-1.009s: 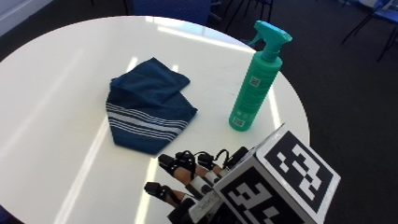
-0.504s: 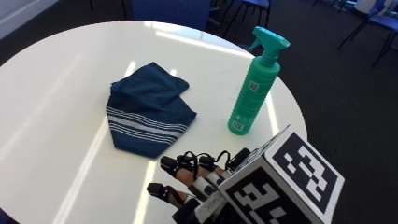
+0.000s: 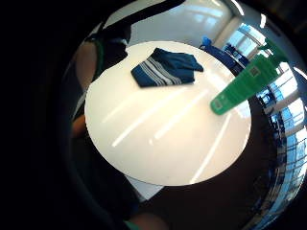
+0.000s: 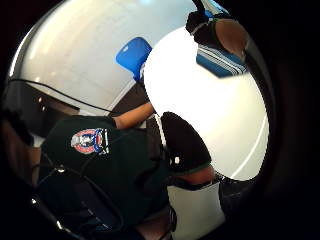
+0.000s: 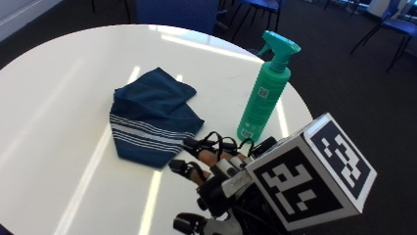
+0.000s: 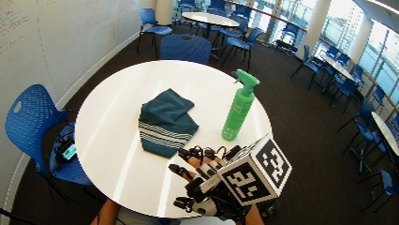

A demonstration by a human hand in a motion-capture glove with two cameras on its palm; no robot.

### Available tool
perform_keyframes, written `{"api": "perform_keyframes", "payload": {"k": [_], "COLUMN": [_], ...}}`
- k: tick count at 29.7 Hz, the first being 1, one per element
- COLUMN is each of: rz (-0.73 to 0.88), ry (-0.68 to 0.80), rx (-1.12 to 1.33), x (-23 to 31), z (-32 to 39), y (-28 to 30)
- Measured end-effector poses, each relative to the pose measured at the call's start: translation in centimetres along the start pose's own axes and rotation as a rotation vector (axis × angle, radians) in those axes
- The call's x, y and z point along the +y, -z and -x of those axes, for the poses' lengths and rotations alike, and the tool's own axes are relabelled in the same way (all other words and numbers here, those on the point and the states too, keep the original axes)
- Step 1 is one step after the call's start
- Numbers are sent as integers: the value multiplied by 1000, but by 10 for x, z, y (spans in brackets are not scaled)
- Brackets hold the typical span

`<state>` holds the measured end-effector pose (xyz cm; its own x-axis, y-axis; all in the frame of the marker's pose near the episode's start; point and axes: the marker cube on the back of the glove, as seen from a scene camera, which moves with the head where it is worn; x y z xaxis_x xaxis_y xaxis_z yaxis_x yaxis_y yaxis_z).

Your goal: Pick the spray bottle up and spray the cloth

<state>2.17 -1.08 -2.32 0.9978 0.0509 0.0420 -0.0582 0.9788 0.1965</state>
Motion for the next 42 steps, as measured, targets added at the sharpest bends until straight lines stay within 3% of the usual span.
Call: {"api": "perform_keyframes", "payload": {"k": [22,33,42], "rz": [-487,-583,-617], "ry": [-448,-682,-842], "rx": [31,18,-253], "x": [-25,-33,-40], "z": [-91,-152,-192], "y": [36,41,28]}}
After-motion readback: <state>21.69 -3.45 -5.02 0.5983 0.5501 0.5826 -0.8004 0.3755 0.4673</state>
